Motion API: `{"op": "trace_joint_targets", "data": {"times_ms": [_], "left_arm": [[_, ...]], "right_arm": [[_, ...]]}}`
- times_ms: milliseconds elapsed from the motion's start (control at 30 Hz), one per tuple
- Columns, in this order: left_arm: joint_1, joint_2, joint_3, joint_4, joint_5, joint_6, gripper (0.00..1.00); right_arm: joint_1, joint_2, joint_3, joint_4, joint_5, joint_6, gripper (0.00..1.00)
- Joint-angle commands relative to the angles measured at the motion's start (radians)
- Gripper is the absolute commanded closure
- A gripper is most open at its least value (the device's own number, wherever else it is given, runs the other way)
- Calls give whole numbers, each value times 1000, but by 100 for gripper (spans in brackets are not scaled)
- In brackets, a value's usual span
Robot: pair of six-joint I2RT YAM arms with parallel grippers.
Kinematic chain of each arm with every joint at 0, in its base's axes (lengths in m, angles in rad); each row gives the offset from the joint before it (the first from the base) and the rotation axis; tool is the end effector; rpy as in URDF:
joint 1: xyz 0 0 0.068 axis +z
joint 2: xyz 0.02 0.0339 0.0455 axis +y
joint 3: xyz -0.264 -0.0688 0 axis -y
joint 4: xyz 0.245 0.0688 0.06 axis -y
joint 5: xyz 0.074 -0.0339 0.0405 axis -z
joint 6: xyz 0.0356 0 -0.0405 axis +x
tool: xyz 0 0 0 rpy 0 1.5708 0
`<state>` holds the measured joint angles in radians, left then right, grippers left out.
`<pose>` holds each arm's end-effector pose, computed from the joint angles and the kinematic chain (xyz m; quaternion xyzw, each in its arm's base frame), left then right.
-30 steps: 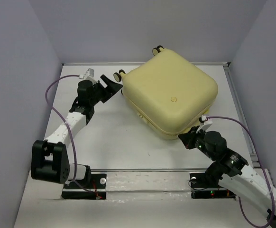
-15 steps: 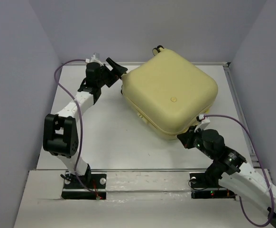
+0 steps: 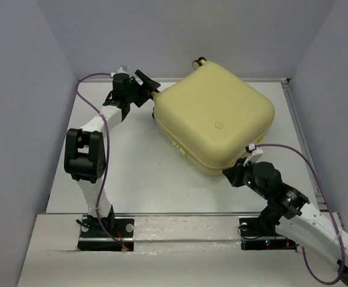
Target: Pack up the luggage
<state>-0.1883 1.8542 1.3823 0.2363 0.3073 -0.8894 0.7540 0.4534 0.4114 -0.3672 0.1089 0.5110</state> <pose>0.4344 -0.0937 0.2838 -0.1775 0.7614 -0.4171 0.4634 0.0977 0.0864 0.2353 -0.0715 0.8323 0.2872 0.4688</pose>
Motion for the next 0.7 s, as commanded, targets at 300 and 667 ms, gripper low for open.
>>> {"op": "trace_joint_targets", "data": {"times_ms": [300, 667], "left_arm": [[-2, 65, 142, 84, 64, -111, 14], [3, 62, 61, 217, 88, -183, 89]], "right_arm": [[8, 27, 24, 54, -43, -28, 93], [8, 114, -9, 195, -162, -31, 93]]}}
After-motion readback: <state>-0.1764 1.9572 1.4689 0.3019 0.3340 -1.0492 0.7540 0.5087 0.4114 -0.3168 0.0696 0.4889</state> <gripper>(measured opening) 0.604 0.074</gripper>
